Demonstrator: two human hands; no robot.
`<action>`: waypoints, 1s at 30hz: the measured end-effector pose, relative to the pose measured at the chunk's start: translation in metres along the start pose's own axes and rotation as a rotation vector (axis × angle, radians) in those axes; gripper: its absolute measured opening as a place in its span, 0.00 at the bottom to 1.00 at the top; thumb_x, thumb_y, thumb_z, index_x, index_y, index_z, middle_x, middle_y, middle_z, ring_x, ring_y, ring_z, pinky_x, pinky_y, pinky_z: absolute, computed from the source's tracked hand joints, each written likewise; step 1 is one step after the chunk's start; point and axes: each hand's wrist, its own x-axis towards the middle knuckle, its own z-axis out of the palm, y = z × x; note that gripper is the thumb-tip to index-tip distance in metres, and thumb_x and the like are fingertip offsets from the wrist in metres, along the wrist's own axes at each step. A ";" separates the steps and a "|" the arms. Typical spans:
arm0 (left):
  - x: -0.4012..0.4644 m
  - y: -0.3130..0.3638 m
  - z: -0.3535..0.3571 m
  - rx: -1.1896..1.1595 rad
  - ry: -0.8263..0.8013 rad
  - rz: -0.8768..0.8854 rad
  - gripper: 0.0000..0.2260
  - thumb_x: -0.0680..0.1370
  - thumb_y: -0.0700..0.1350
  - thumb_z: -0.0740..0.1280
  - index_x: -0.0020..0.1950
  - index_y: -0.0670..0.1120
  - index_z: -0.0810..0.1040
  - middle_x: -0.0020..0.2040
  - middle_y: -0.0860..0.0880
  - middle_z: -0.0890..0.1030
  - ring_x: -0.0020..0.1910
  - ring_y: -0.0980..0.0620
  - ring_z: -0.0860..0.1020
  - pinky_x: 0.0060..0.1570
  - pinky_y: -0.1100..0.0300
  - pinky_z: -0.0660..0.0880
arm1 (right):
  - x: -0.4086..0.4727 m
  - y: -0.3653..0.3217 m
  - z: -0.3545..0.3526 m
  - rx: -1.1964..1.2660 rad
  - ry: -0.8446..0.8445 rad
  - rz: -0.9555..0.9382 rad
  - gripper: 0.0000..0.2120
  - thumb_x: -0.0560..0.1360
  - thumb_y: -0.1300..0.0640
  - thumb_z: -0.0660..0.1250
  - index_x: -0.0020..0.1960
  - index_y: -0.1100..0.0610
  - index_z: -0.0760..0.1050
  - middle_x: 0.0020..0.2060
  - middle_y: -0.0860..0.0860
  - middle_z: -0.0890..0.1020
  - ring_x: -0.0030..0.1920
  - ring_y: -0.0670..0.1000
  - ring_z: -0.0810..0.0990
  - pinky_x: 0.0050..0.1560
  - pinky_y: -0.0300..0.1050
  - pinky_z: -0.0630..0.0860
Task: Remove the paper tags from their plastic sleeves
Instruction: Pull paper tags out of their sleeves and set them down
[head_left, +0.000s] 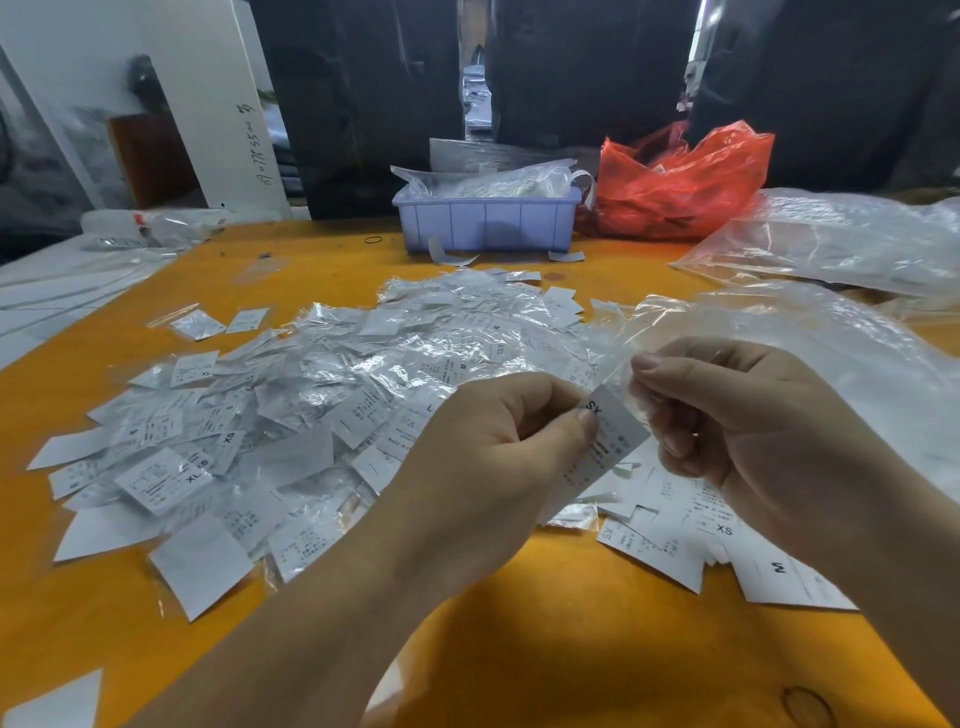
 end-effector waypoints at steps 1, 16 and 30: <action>0.000 0.000 0.000 0.015 0.004 -0.004 0.10 0.80 0.47 0.65 0.43 0.51 0.84 0.35 0.58 0.81 0.35 0.65 0.77 0.31 0.75 0.69 | 0.000 0.000 0.000 -0.017 -0.001 -0.010 0.11 0.68 0.51 0.69 0.31 0.56 0.79 0.27 0.54 0.73 0.26 0.48 0.68 0.26 0.39 0.66; 0.006 -0.004 -0.003 -0.100 0.060 -0.099 0.09 0.80 0.46 0.66 0.42 0.49 0.84 0.34 0.56 0.81 0.32 0.63 0.76 0.31 0.71 0.71 | -0.002 0.000 0.001 -0.108 -0.119 -0.074 0.05 0.66 0.54 0.75 0.34 0.55 0.82 0.27 0.52 0.74 0.27 0.47 0.69 0.26 0.40 0.66; 0.007 -0.005 -0.003 -0.165 0.008 -0.116 0.06 0.79 0.44 0.67 0.47 0.46 0.84 0.39 0.51 0.85 0.38 0.57 0.81 0.36 0.69 0.74 | -0.004 0.001 0.004 -0.176 -0.166 -0.096 0.09 0.65 0.50 0.71 0.38 0.56 0.82 0.27 0.50 0.75 0.28 0.48 0.68 0.28 0.41 0.65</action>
